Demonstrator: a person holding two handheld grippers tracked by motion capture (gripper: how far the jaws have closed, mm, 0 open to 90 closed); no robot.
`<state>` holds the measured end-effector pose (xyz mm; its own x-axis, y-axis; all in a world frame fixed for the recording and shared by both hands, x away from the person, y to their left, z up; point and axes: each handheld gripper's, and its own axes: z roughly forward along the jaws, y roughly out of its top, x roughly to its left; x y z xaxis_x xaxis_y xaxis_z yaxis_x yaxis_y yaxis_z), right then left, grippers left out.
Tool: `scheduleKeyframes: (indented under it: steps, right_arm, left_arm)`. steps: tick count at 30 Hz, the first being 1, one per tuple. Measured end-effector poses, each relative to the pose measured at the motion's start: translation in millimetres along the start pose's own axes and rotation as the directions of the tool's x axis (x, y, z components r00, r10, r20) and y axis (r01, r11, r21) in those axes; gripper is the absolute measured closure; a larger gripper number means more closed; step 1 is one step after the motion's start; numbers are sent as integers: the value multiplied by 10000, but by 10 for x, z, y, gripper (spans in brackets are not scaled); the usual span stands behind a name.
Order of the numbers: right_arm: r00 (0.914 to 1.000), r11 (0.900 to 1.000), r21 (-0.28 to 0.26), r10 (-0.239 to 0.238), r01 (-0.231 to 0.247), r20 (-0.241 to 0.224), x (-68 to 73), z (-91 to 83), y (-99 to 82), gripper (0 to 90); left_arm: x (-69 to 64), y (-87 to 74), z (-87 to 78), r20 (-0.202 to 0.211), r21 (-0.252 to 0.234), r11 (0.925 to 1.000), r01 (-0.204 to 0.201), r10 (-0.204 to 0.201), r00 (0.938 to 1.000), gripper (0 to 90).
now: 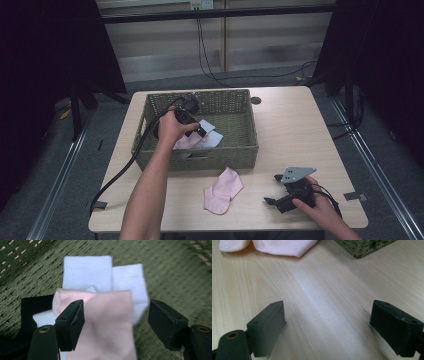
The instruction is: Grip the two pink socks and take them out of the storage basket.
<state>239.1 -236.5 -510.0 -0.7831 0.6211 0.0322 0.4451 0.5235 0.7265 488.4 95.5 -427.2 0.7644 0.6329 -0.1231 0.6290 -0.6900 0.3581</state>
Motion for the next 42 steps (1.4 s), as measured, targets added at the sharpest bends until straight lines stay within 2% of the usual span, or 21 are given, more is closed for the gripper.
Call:
scheduleKeyframes:
  steps: [1,3,5,6,7,8,9,10,11,13,18,19,20,21,22,24,25,31,34,39,42]
  right_arm:
    - [10000,10000,0,0,0,0,0,0,0,119]
    - [10000,10000,-1,0,0,0,0,0,0,119]
    - [10000,10000,-1,29,-29,-3,0,0,0,119]
    - [10000,10000,-2,29,-29,-7,0,0,0,119]
    - [10000,10000,1,27,-27,-8,0,0,0,119]
    - [10000,10000,-2,22,-22,-2,0,0,0,119]
    - [10000,10000,-1,10,-10,-8,0,0,0,119]
    - [10000,10000,-2,11,-11,0,0,0,0,119]
    - [10000,10000,-6,8,-8,-8,0,0,0,119]
    - [10000,10000,-2,1,-1,3,0,0,0,119]
    - [10000,10000,-14,-5,5,-14,0,1,0,119]
    - [10000,10000,-7,-11,11,-14,0,1,0,119]
    - [10000,10000,11,-3,3,-1,1,-1,1,119]
    - [10000,10000,2,-9,9,-7,1,0,0,119]
    - [10000,10000,-9,-7,7,-14,1,1,0,119]
    - [10000,10000,11,-7,7,3,1,-1,1,119]
    - [10000,10000,3,-6,6,-7,1,0,0,119]
    - [10000,10000,8,-10,10,2,2,0,0,119]
    - [10000,10000,31,4,-3,-30,3,0,1,119]
    - [10000,10000,1,-9,9,-7,1,0,0,119]
    - [10000,10000,-1,-12,12,-7,0,0,0,119]
  left_arm:
    - [0,0,0,0,0,10000,0,0,10000,268]
    - [34,-11,108,-232,429,9991,-50,60,9997,278]
    - [33,-22,173,-257,757,9969,-203,223,9994,337]
    - [25,-29,189,-253,1005,9947,-232,259,9993,397]
    - [25,-29,189,-253,1005,9947,-232,259,9993,534]
    - [28,-33,157,-439,1067,9943,34,13,9990,581]
    - [28,-31,118,-491,1044,9945,111,-60,9988,680]
    - [26,-30,78,-583,1023,9943,292,-233,9980,744]
    - [28,-36,35,-522,954,9944,448,-399,9978,765]
    - [26,-41,-9,-446,957,9941,515,-474,9979,777]
    - [-17,-74,-399,-13,549,9969,565,-565,9984,778]
    - [-17,-74,-399,-13,549,9969,565,-565,9984,777]
    - [-44,-77,-541,79,333,9981,511,-514,9986,777]
    - [-44,-77,-541,79,333,9981,511,-514,9986,776]
    - [-62,-78,-664,92,125,9988,464,-465,9989,773]
    - [-68,-73,-747,298,69,9991,417,-419,9987,771]
    - [-76,-71,-762,251,19,9991,433,-433,9987,770]
    - [-72,-87,-625,381,183,9990,402,-409,9984,757]
    - [-42,-131,-459,587,322,9977,601,-619,9964,713]
    - [-7,-172,-408,687,372,9960,807,-831,9942,731]
    - [-12,-177,-403,575,268,9973,684,-698,9959,649]
